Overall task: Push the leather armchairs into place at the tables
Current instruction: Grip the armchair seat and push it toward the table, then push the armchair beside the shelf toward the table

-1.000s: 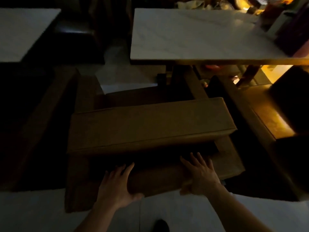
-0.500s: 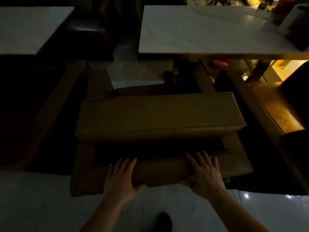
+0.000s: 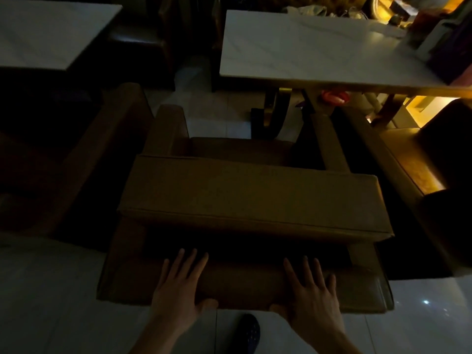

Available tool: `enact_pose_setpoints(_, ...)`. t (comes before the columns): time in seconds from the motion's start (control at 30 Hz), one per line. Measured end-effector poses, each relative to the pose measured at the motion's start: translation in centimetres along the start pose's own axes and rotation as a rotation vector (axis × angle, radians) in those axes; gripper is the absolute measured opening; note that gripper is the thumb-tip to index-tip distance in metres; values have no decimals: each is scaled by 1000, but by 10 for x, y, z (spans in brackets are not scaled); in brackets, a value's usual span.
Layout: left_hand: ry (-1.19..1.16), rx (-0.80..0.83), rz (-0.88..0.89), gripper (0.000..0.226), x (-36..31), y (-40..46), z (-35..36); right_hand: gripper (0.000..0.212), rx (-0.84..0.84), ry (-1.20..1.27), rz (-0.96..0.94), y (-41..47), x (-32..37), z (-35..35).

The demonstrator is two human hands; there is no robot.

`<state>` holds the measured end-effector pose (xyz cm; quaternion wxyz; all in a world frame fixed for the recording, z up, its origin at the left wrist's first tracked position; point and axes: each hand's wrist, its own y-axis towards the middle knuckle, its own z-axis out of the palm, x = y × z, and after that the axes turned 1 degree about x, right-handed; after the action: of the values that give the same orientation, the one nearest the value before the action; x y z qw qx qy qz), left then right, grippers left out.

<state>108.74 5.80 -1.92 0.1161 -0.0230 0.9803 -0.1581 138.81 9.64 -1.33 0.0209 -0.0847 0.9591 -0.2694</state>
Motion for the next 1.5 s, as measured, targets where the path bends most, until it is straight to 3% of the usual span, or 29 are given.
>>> enact_pose_setpoints(0.2,-17,4,11,104,1,10,0,115,80,-9,-10,19,-4,-12)
enact_pose_setpoints(0.6,-9,-46,14,103,6,107,-25,112,-76,19,-47,103,-13,-58)
enact_pose_setpoints(0.97,-3,-11,-17,105,6,170,-46,113,-67,34,-62,163,-18,-94)
enact_pose_setpoints(1.23,7,1,-78,103,-9,153,-62,109,-19,41,-65,145,-14,-113)
enact_pose_setpoints(1.5,15,-47,-18,95,-40,75,-104,103,-102,90,3,49,-24,-131)
